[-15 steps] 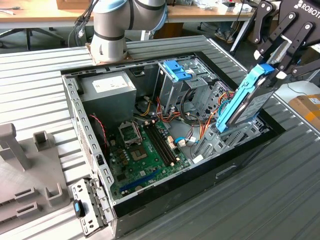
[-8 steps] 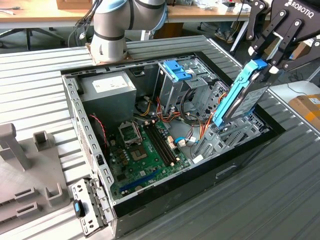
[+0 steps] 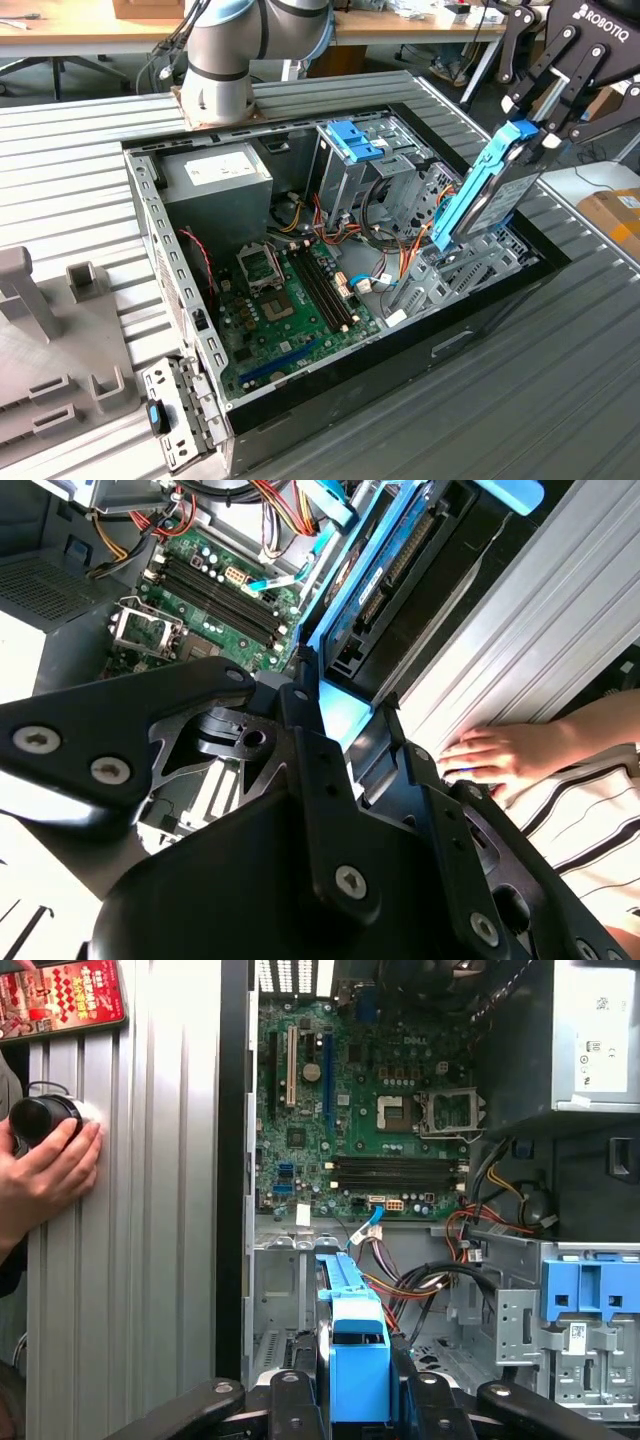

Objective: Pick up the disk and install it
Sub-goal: 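Pick up the disk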

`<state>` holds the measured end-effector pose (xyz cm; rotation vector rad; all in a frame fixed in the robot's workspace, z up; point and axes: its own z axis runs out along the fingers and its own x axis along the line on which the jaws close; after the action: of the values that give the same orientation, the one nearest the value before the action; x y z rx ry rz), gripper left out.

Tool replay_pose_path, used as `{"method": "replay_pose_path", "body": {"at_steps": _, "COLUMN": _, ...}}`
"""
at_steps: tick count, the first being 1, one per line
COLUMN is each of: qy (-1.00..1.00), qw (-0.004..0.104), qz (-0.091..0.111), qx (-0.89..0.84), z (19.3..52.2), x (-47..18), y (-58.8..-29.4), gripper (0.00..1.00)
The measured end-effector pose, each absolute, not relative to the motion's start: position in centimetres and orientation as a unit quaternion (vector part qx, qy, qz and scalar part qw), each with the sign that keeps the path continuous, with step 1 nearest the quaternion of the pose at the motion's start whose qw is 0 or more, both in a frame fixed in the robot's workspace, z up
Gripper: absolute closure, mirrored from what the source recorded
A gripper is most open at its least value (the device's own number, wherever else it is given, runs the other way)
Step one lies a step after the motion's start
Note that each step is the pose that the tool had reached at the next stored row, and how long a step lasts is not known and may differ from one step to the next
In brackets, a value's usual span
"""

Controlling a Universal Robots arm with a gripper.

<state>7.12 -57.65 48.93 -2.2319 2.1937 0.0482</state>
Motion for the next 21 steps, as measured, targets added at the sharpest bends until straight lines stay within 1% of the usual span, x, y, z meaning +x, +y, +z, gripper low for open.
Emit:
{"method": "replay_pose_path", "body": {"at_steps": 8, "qy": 0.701, "qw": 0.006, "qz": 0.015, "qx": -0.713, "z": 48.6, "x": 7.1, "y": -57.6, "gripper": 0.64}}
{"method": "replay_pose_path", "body": {"at_steps": 11, "qy": 0.701, "qw": 0.006, "qz": 0.015, "qx": -0.713, "z": 47.9, "x": 7.1, "y": -57.7, "gripper": 0.64}}
{"method": "replay_pose_path", "body": {"at_steps": 17, "qy": 0.701, "qw": 0.006, "qz": 0.015, "qx": -0.713, "z": 47.8, "x": 7.2, "y": -57.8, "gripper": 0.64}}
{"method": "replay_pose_path", "body": {"at_steps": 21, "qy": 0.701, "qw": 0.006, "qz": 0.015, "qx": -0.713, "z": 47.1, "x": 7.2, "y": -57.8, "gripper": 0.64}}
